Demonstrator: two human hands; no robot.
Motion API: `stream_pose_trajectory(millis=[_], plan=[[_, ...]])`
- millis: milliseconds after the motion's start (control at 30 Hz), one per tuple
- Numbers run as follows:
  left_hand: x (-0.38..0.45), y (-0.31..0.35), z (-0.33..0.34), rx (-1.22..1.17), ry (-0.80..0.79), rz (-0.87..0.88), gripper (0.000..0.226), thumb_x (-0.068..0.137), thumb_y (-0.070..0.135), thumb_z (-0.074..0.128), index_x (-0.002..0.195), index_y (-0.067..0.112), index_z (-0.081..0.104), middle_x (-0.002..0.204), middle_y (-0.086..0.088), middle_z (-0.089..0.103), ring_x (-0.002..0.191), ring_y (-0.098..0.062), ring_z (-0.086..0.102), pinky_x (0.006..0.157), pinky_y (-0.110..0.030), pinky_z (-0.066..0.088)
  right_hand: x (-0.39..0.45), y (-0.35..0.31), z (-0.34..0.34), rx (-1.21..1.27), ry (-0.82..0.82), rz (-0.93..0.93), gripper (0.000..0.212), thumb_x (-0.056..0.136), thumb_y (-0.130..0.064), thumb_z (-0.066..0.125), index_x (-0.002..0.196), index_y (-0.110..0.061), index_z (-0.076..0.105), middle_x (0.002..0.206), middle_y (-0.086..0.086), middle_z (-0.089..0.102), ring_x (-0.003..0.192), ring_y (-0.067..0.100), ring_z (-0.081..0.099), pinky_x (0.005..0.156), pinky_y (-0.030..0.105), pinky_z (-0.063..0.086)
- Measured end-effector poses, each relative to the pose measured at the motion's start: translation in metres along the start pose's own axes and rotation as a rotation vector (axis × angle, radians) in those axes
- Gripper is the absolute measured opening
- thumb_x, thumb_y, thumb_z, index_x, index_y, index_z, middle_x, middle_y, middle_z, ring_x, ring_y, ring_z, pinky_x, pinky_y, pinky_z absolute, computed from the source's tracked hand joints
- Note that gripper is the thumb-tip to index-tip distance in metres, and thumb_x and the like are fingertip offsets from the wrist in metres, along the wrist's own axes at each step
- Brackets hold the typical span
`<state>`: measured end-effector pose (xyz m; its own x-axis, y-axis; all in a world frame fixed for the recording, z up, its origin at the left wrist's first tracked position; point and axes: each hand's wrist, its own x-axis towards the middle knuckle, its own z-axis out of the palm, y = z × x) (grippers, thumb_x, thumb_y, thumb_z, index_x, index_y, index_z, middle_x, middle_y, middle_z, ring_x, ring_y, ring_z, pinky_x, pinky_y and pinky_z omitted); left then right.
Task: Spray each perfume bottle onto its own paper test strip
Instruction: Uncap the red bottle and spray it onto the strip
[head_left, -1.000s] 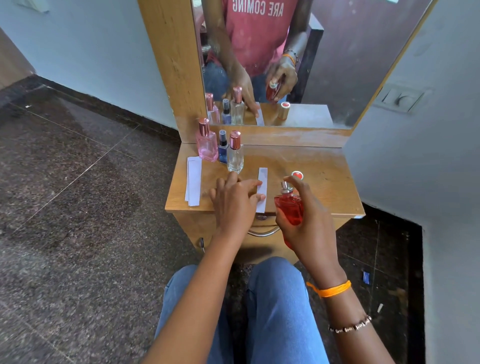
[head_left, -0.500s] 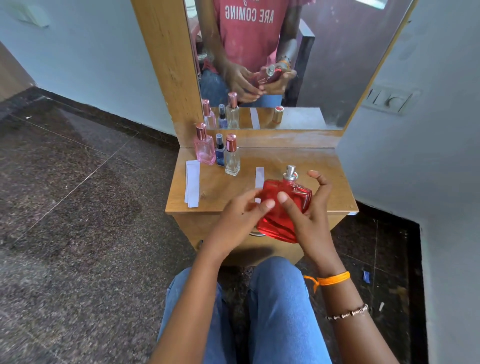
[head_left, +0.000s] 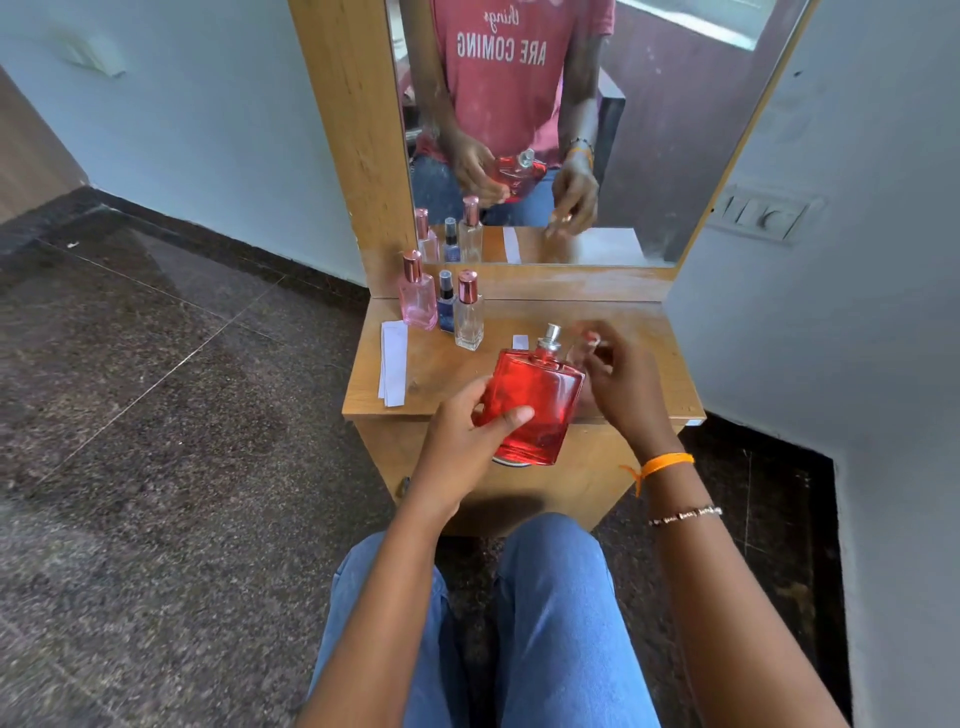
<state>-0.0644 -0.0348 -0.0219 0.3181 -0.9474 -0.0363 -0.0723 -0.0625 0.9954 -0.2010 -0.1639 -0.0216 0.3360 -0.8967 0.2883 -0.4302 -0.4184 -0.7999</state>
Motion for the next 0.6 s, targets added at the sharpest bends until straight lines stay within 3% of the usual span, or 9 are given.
stream_pose_trajectory(millis=[100,167,233,300,400,500,600], plan=[[-0.001,-0.002,-0.004,0.033,0.005,0.012,0.051,0.067,0.05,0.066,0.112,0.028,0.063,0.105,0.005,0.07,0.103,-0.014,0.063,0.092,-0.043,0.051,0.002,-0.03,-0.021,0.382,0.062,-0.047,0.027,0.089,0.006,0.053,0.109,-0.01,0.059,0.082,0.002,0.065,0.077,0.004,0.061,0.079,0.02,0.047],[0.0,-0.003,-0.006,0.039,0.003,0.008,0.053,0.067,0.051,0.065,0.114,0.028,0.062,0.106,0.005,0.07,0.105,-0.014,0.062,0.094,-0.044,0.05,0.002,-0.045,-0.033,0.507,-0.085,-0.076,0.028,0.089,-0.001,0.057,0.113,-0.014,0.061,0.093,0.0,0.067,0.09,0.012,0.062,0.087,0.024,0.048],[0.0,-0.004,-0.006,0.031,0.0,0.016,0.053,0.068,0.051,0.065,0.115,0.027,0.062,0.108,0.005,0.07,0.106,-0.015,0.062,0.095,-0.045,0.05,-0.001,-0.054,-0.036,0.472,-0.269,-0.095,0.031,0.089,-0.001,0.057,0.118,-0.011,0.06,0.1,0.005,0.068,0.097,0.018,0.061,0.092,0.026,0.048],[0.0,-0.004,-0.007,0.036,-0.004,0.029,0.054,0.069,0.051,0.066,0.116,0.026,0.061,0.109,0.004,0.069,0.107,-0.016,0.061,0.096,-0.046,0.049,-0.003,-0.06,-0.034,0.463,-0.346,-0.066,0.033,0.09,0.002,0.055,0.12,-0.008,0.059,0.099,0.0,0.071,0.098,0.013,0.063,0.091,0.022,0.049],[0.0,-0.004,-0.008,0.02,-0.001,0.04,0.054,0.07,0.05,0.066,0.117,0.024,0.061,0.11,0.002,0.069,0.107,-0.016,0.061,0.096,-0.045,0.049,-0.004,-0.065,-0.034,0.459,-0.362,-0.043,0.033,0.088,0.004,0.056,0.119,-0.008,0.06,0.096,-0.011,0.073,0.097,0.008,0.065,0.089,0.019,0.049],[-0.001,-0.005,-0.006,-0.015,0.005,0.05,0.048,0.072,0.047,0.066,0.115,0.024,0.061,0.109,-0.001,0.069,0.106,-0.017,0.062,0.092,-0.042,0.051,-0.004,-0.073,-0.036,0.416,-0.351,-0.032,0.036,0.087,0.006,0.056,0.12,-0.008,0.058,0.107,0.011,0.07,0.093,0.009,0.065,0.089,0.022,0.051],[-0.002,-0.006,-0.002,-0.011,0.044,0.082,0.045,0.073,0.047,0.065,0.111,0.023,0.062,0.107,-0.003,0.069,0.101,-0.015,0.064,0.087,-0.036,0.052,-0.005,-0.081,-0.033,0.396,-0.316,-0.021,0.041,0.086,0.01,0.056,0.123,-0.007,0.054,0.11,0.009,0.065,0.083,-0.005,0.065,0.08,0.014,0.052]])
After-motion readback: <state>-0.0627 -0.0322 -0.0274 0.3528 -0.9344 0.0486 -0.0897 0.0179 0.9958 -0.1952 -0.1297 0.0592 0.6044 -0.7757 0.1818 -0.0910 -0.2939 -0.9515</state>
